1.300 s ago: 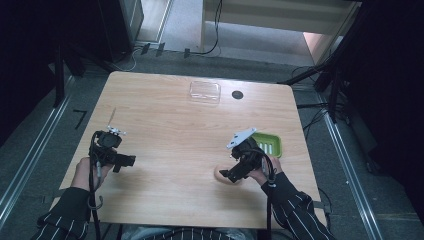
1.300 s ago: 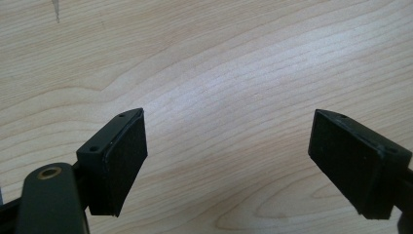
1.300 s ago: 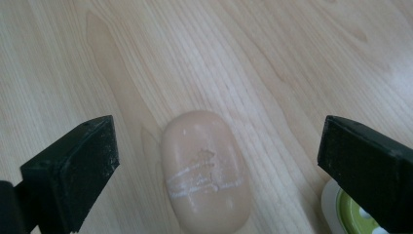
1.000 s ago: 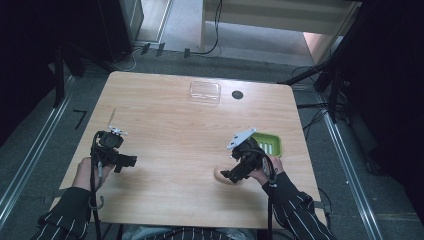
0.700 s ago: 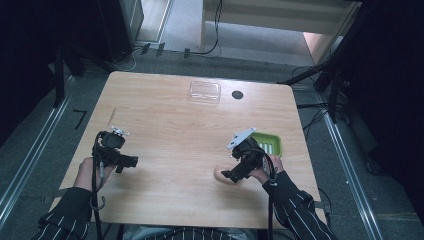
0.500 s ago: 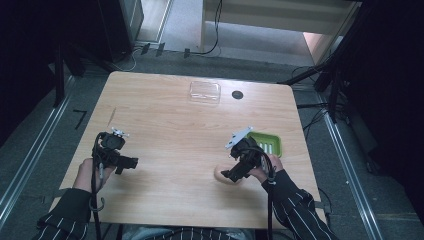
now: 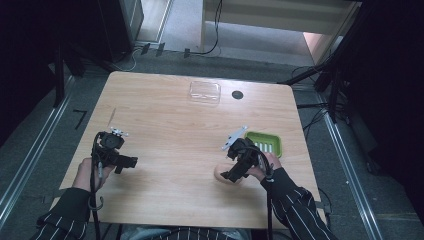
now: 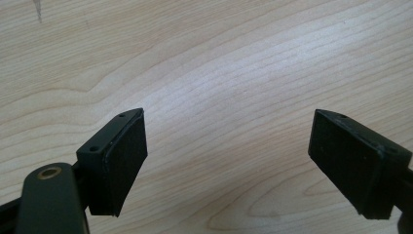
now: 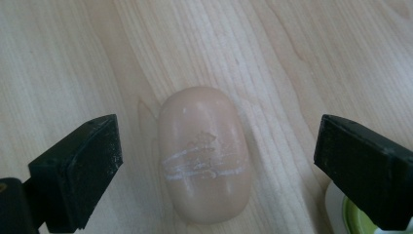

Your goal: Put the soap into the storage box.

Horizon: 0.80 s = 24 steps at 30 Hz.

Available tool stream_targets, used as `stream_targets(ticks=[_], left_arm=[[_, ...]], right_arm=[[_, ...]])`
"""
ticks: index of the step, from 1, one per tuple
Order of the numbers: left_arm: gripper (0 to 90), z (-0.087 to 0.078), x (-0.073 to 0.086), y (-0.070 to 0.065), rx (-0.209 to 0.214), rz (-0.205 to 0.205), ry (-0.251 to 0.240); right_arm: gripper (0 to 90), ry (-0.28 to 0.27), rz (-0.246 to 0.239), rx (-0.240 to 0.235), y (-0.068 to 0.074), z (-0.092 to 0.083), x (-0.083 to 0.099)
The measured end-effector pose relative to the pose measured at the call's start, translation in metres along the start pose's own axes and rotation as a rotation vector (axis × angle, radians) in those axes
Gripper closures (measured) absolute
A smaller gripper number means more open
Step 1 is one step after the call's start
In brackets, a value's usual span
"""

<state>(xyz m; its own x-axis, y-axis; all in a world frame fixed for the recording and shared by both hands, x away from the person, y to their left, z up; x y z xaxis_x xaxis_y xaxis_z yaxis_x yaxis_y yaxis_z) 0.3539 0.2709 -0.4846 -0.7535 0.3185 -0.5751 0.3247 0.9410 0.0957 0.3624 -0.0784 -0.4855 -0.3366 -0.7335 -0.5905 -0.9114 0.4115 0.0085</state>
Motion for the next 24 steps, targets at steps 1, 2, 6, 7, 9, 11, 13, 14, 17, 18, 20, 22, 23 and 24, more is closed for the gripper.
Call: stream_targets(ticks=[1, 2, 6, 7, 9, 11, 13, 14, 17, 18, 20, 22, 23, 24], left_arm=[[14.8, 0.001, -0.001, 0.000, 0.004, 0.003, -0.001], [14.8, 0.001, -0.001, -0.001, 0.001, 0.004, 0.000], [14.8, 0.002, -0.001, -0.002, 0.004, 0.011, 0.004], [14.8, 0.001, -0.001, -0.001, 0.003, 0.010, 0.001], [14.8, 0.001, 0.000, 0.000, 0.001, 0.007, 0.002], [14.8, -0.001, 0.000, 0.000, -0.006, 0.004, 0.001], [14.8, -0.002, 0.001, -0.001, -0.006, 0.007, -0.001], [14.8, -0.003, 0.001, -0.001, -0.007, 0.008, -0.002], [14.8, -0.002, 0.002, -0.001, -0.009, 0.013, 0.005], [14.8, -0.002, 0.002, -0.001, -0.009, 0.013, 0.005], [14.8, -0.002, 0.002, 0.000, -0.011, 0.009, 0.005], [14.8, -0.002, 0.002, 0.000, -0.013, 0.007, 0.004], [14.8, -0.002, 0.002, -0.001, -0.009, 0.013, 0.003], [14.8, -0.002, 0.002, -0.001, -0.009, 0.013, 0.003]], right_arm=[[4.2, 0.002, -0.001, 0.005, -0.001, 0.000, 0.000], [4.9, 0.004, -0.001, -0.004, -0.002, 0.001, 0.000], [5.5, 0.020, -0.008, -0.031, -0.002, 0.004, 0.003], [5.6, 0.034, -0.016, -0.020, -0.001, 0.005, 0.003], [6.0, 0.041, -0.025, -0.032, 0.000, 0.006, 0.003], [6.0, 0.063, -0.033, -0.028, 0.001, 0.007, 0.003], [6.0, 0.090, -0.046, -0.033, 0.003, 0.010, 0.007], [6.0, 0.091, -0.044, -0.042, 0.004, 0.010, 0.007], [5.8, 0.094, -0.048, -0.059, 0.005, 0.011, 0.008], [5.8, 0.094, -0.048, -0.059, 0.005, 0.011, 0.008], [5.6, 0.105, -0.059, -0.049, 0.005, 0.011, 0.007], [5.1, 0.116, -0.070, -0.058, 0.004, 0.013, 0.006], [2.6, 0.128, -0.063, -0.061, 0.002, 0.015, 0.007], [2.6, 0.126, -0.056, -0.067, 0.002, 0.016, 0.007]])
Point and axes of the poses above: each handheld gripper's, and its own axes: z roughly forward along the jaws, x roughly out of its underside, y roughly to its left, the point moved 7 cm from there along z, roughly forward along the jaws, and after that the axes turned 11 degrees about -y, right-handed, at the moved point
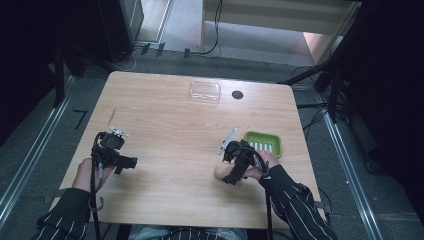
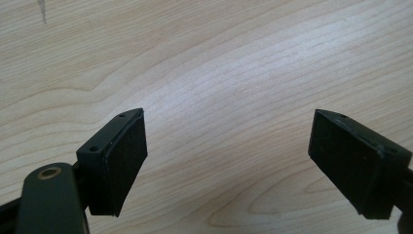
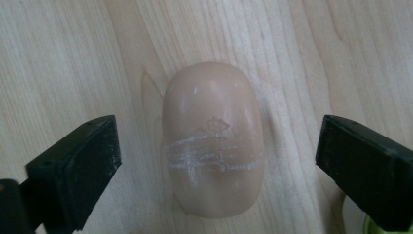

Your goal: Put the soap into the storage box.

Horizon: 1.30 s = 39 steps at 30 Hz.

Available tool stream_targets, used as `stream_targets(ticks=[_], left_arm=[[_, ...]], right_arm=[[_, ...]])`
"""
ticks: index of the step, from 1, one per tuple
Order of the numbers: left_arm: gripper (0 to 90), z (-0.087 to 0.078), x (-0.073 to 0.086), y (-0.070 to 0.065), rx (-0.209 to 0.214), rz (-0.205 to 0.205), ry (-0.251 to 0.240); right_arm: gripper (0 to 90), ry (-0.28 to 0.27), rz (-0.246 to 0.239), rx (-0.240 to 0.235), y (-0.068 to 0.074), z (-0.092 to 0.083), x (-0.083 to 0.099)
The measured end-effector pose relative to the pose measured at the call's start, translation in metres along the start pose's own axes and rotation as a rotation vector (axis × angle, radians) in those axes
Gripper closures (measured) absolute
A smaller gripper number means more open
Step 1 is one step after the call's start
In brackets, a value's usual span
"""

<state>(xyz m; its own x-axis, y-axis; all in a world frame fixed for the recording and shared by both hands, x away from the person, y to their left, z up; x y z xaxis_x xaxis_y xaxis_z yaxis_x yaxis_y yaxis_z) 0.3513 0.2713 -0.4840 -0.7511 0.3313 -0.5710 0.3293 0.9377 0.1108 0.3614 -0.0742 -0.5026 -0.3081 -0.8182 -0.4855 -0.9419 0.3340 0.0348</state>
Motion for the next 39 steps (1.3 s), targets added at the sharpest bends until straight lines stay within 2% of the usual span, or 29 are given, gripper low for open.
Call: stream_targets(ticks=[7, 8, 9, 11, 14, 15, 19, 26, 33, 35, 39], left_arm=[[14.8, 0.000, -0.001, -0.001, 0.001, 0.003, -0.005], [14.8, 0.000, -0.001, -0.002, 0.005, 0.004, -0.004], [14.8, -0.001, -0.001, -0.002, 0.005, 0.004, -0.003], [14.8, -0.001, -0.001, -0.002, 0.003, 0.006, -0.005], [14.8, -0.001, -0.001, -0.002, 0.004, 0.007, -0.004], [14.8, -0.001, -0.001, -0.002, 0.005, 0.006, -0.005], [14.7, -0.001, -0.002, -0.003, 0.004, 0.007, -0.008], [14.8, 0.001, -0.003, -0.004, 0.008, 0.014, -0.007], [14.8, 0.000, -0.001, -0.003, 0.008, 0.014, -0.002], [14.8, 0.000, -0.002, -0.003, 0.006, 0.018, 0.000], [14.8, 0.001, -0.003, -0.007, 0.013, 0.027, 0.001]], right_arm=[[1.7, 0.022, -0.010, -0.001, 0.000, 0.003, 0.003], [1.4, 0.036, -0.011, -0.015, 0.001, 0.004, 0.004], [0.9, 0.054, -0.013, -0.008, 0.001, 0.006, 0.006], [0.9, 0.070, -0.020, -0.020, 0.002, 0.006, 0.007], [1.1, 0.080, -0.016, -0.012, 0.003, 0.008, 0.007], [2.8, 0.084, -0.035, -0.006, 0.001, 0.009, 0.004], [6.0, 0.080, -0.041, -0.005, -0.001, 0.012, -0.001], [13.0, 0.088, -0.037, -0.021, 0.001, 0.014, 0.002], [14.2, 0.101, -0.039, -0.012, -0.002, 0.015, 0.003], [15.0, 0.103, -0.036, -0.026, 0.000, 0.016, 0.004], [17.8, 0.116, -0.047, -0.017, -0.001, 0.017, 0.003]])
Point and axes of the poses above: each handheld gripper's, and its own axes: z roughly forward along the jaws, x roughly out of its underside, y roughly to its left, the point moved 7 cm from there along z, roughly forward along the jaws, and after that the axes turned 11 degrees about -y, right-handed, at the moved point
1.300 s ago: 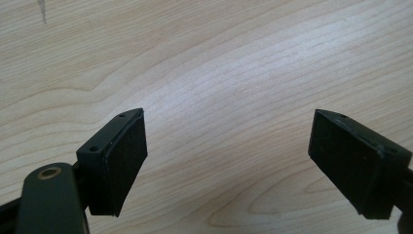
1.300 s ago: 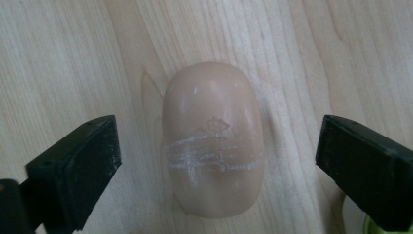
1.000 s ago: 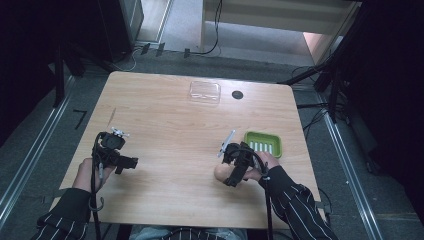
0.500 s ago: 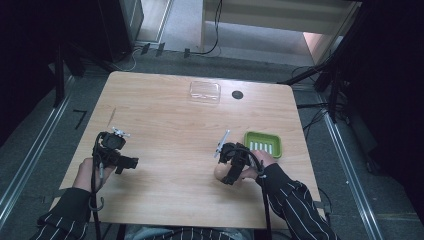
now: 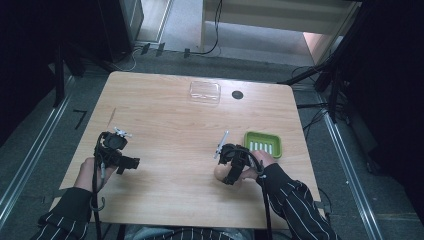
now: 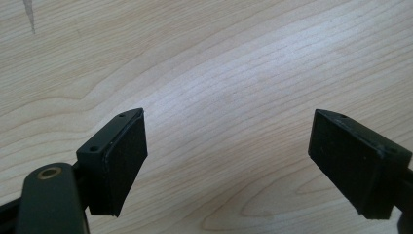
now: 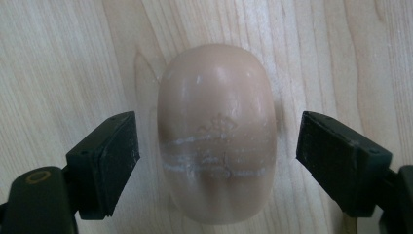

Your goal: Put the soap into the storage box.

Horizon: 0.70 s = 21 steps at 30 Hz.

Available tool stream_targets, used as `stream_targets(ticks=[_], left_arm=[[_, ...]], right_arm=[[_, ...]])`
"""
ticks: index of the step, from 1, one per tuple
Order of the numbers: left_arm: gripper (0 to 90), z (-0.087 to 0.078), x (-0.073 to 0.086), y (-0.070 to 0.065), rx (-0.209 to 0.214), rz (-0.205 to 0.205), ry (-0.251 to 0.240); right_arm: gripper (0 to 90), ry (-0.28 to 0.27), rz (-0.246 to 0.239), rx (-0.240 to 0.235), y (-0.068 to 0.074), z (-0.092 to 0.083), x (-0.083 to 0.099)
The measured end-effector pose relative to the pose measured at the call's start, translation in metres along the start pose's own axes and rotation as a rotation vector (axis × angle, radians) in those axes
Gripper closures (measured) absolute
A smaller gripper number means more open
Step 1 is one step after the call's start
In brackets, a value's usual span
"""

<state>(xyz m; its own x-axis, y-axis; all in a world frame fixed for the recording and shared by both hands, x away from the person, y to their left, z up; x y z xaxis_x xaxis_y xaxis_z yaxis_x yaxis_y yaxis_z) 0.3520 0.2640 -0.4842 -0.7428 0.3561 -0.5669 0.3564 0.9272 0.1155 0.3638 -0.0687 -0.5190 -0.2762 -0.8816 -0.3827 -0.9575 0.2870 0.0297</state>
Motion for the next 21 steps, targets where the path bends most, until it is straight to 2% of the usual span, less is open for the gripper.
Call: stream_targets(ticks=[16, 21], left_arm=[[14.8, 0.000, 0.000, 0.002, -0.003, -0.006, -0.003], [14.8, -0.001, 0.000, 0.002, -0.003, -0.004, -0.002]], right_arm=[[31.7, 0.085, -0.044, -0.005, 0.001, 0.011, 0.002], [32.4, 0.083, -0.041, -0.004, 0.001, 0.012, 0.002]])
Point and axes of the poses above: each handheld gripper's, and its own axes: z roughly forward along the jaws, x roughly out of its underside, y roughly to its left, the point moved 7 cm from there along z, roughly forward along the jaws, and after that the axes turned 11 degrees about -y, right-handed, at the moved point
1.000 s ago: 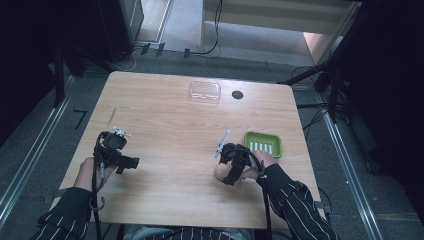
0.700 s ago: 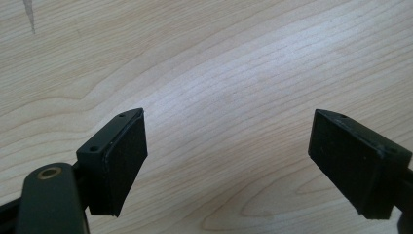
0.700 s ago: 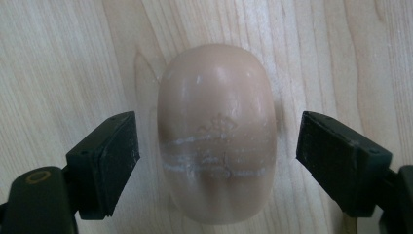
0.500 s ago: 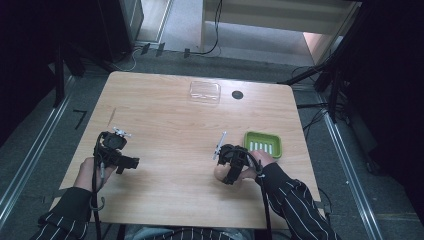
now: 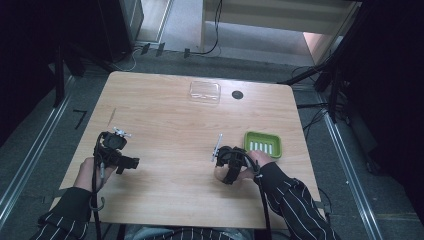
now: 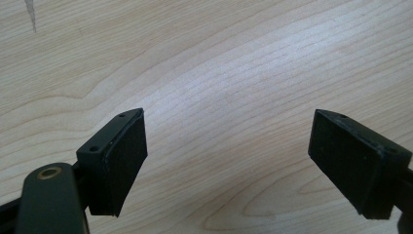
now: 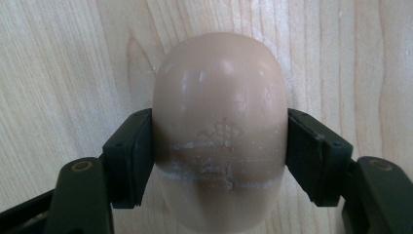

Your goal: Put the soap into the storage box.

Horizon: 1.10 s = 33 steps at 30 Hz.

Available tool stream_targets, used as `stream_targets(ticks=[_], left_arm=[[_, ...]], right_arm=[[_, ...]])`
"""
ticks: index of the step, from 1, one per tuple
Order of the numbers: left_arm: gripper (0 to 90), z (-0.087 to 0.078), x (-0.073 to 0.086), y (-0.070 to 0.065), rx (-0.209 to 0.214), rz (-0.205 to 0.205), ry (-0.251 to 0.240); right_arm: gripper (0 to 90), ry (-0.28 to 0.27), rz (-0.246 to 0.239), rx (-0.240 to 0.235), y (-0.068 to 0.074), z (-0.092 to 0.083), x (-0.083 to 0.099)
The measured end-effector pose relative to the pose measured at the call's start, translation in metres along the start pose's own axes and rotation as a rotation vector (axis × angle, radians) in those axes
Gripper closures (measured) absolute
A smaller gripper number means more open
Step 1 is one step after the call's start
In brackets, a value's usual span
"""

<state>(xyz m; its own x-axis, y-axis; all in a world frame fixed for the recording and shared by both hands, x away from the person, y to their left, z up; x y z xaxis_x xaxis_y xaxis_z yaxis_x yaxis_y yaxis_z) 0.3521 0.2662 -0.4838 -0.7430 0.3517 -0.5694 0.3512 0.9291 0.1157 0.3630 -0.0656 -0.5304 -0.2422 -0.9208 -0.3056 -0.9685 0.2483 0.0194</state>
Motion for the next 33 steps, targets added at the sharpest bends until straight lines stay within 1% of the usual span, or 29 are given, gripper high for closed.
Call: stream_targets(ticks=[1, 4, 5, 7, 8, 11, 17, 20, 21, 24, 25, 26, 28, 29, 31, 33], left_arm=[[14.8, 0.000, 0.000, 0.000, 0.001, -0.001, 0.000], [14.8, 0.000, 0.000, 0.000, 0.002, 0.000, 0.000], [14.8, 0.000, 0.000, 0.000, 0.001, 0.001, 0.000], [14.8, 0.000, 0.000, 0.000, 0.000, -0.001, 0.000], [14.8, 0.000, 0.000, 0.000, 0.000, -0.002, 0.001], [14.8, 0.000, 0.000, 0.000, 0.000, -0.002, -0.002], [14.8, 0.000, 0.000, 0.000, 0.003, -0.001, 0.000], [14.8, 0.000, 0.000, 0.000, 0.004, 0.001, 0.000], [14.8, 0.000, 0.000, 0.000, 0.002, 0.000, 0.001], [14.8, 0.000, 0.000, 0.000, 0.003, 0.000, 0.000], [14.8, 0.000, 0.000, 0.000, 0.003, -0.001, 0.000], [14.8, 0.000, 0.000, 0.000, 0.003, -0.001, 0.001], [14.8, 0.000, 0.000, 0.000, 0.003, 0.000, 0.001], [14.8, 0.000, 0.000, 0.000, 0.003, -0.001, 0.001], [14.8, 0.000, 0.000, 0.000, 0.003, -0.001, -0.001], [14.8, 0.000, 0.000, 0.000, 0.003, -0.001, -0.001]], right_arm=[[32.4, 0.003, -0.010, 0.001, 0.000, 0.000, 0.000], [32.6, 0.013, -0.010, 0.006, 0.000, 0.001, 0.000], [32.8, 0.026, -0.021, 0.017, 0.001, 0.002, 0.001], [32.9, 0.034, -0.025, 0.024, 0.002, 0.002, 0.001], [33.0, 0.052, -0.036, 0.042, 0.003, 0.003, 0.000], [33.2, 0.062, -0.049, 0.058, 0.004, 0.003, -0.001], [33.3, 0.049, -0.058, 0.055, 0.003, 0.003, 0.000], [33.3, 0.054, -0.044, 0.055, 0.004, 0.002, 0.001], [33.3, 0.048, -0.050, 0.054, 0.003, 0.003, 0.000], [33.3, 0.045, -0.040, 0.058, 0.003, 0.002, 0.001], [33.3, 0.039, -0.041, 0.055, 0.002, 0.001, 0.001], [33.3, 0.029, -0.032, 0.055, 0.002, -0.001, 0.001], [33.3, 0.025, -0.032, 0.054, 0.002, -0.003, 0.000], [33.4, 0.019, -0.021, 0.059, 0.001, -0.005, 0.001], [33.3, 0.009, -0.027, 0.058, 0.000, -0.006, 0.000], [33.4, 0.006, -0.021, 0.060, 0.000, -0.007, 0.000]])
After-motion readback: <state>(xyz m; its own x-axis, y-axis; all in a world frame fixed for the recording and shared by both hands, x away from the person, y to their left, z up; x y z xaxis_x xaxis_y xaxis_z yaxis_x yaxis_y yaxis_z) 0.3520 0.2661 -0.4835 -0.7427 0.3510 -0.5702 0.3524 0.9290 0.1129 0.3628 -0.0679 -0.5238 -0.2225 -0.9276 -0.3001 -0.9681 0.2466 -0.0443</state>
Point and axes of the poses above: each handheld gripper's, and its own axes: z roughly forward along the jaws, x roughly out of its underside, y roughly to its left, the point moved 7 cm from there along z, roughly forward along the jaws, and after that the axes turned 11 degrees about -y, right-handed, at the moved point
